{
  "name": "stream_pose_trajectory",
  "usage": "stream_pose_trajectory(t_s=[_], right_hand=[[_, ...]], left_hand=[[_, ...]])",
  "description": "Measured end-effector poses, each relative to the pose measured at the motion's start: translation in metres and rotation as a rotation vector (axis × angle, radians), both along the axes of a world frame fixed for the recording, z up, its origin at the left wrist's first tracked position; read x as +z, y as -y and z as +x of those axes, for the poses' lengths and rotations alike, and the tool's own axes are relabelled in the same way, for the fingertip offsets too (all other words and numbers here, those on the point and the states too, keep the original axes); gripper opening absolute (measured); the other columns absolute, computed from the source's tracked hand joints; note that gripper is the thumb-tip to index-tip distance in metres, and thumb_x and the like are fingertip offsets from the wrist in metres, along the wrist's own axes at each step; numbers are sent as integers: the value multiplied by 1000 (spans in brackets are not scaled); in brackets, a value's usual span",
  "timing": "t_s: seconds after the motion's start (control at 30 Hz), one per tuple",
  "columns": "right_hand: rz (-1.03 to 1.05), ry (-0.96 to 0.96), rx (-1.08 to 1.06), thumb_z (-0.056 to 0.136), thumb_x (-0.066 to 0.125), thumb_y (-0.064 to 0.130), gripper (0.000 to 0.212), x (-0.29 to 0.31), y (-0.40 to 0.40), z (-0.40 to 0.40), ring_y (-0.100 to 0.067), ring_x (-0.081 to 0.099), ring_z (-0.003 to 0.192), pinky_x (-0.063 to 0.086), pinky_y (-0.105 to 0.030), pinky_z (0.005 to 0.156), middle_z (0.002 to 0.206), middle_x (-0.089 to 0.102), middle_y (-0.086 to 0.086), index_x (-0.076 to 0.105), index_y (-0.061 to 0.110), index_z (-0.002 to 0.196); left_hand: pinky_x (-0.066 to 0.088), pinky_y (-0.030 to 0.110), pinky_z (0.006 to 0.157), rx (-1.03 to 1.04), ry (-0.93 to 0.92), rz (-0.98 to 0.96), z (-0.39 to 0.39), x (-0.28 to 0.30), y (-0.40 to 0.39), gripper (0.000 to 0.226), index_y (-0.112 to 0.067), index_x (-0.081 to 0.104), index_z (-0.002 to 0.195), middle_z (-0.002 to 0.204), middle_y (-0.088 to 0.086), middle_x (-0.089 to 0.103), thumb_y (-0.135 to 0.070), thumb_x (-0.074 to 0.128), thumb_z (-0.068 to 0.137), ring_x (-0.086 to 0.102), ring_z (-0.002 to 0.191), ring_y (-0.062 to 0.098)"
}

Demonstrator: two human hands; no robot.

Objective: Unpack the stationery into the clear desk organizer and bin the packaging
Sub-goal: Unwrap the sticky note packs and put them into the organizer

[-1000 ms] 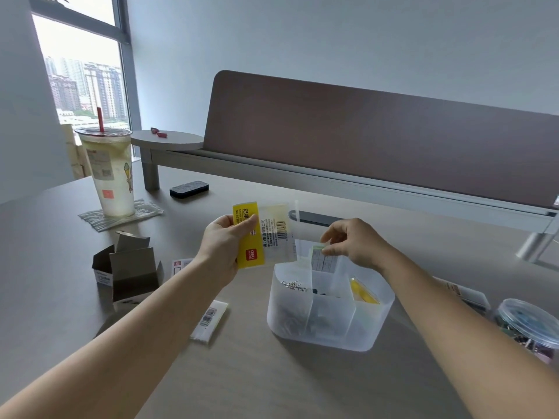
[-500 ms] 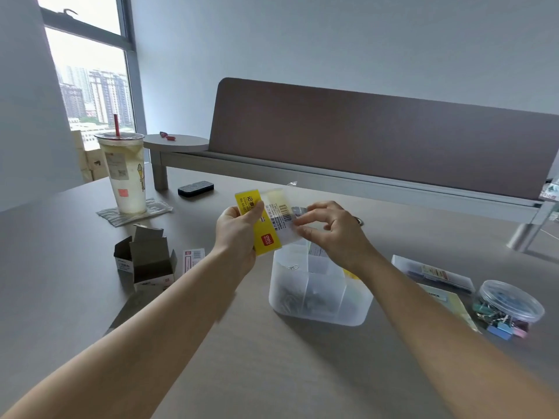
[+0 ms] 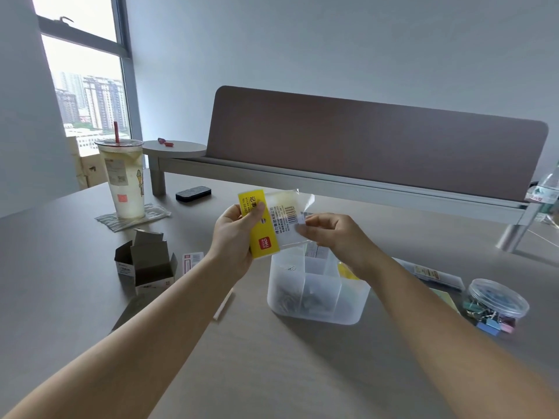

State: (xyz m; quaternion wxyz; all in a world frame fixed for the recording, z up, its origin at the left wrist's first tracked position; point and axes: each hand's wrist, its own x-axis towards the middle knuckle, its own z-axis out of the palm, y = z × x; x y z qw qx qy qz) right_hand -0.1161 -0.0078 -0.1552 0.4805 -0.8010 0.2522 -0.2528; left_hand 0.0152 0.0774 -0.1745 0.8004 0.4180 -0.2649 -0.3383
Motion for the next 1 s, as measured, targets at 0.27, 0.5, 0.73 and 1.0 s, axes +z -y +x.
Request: stream_pose_trajectory(t_s=[0.27,0.5,0.73,1.0], right_hand=[[96,51,24,81,61,18,8,0,5,-1,-6,52,77,41,-19,74,83,62,8,61,18,73],[96,135,-75,85,55,21,11,-1,24,-1,-18,57,85,47,-28,81,85,63,-3,58,14,78],[-113,159,-240,90,50,12,15,5,46,-8,-13,53,64,50,-14,59,71,55,-2,56,-1,92],[-440,-161,-190,87,55,14,15,18,62,-13,-18,50,72,41,-31,73,80,58,-9,63,1,88]], left_hand=[[57,30,55,-9,6,20,2,-3,3,8,-12,56,84,86,5,64,-11,50,88,65,66,15],[55,27,47,93,-18,42,13,-3,7,12,-10,53,76,80,4,62,-9,51,88,65,59,14],[55,28,46,125,-53,82,23,-9,13,12,-11,53,77,83,5,61,-10,51,88,59,74,19],[56,32,51,123,-56,114,36,-11,17,10,-12,53,79,85,5,61,-11,50,89,59,76,19]])
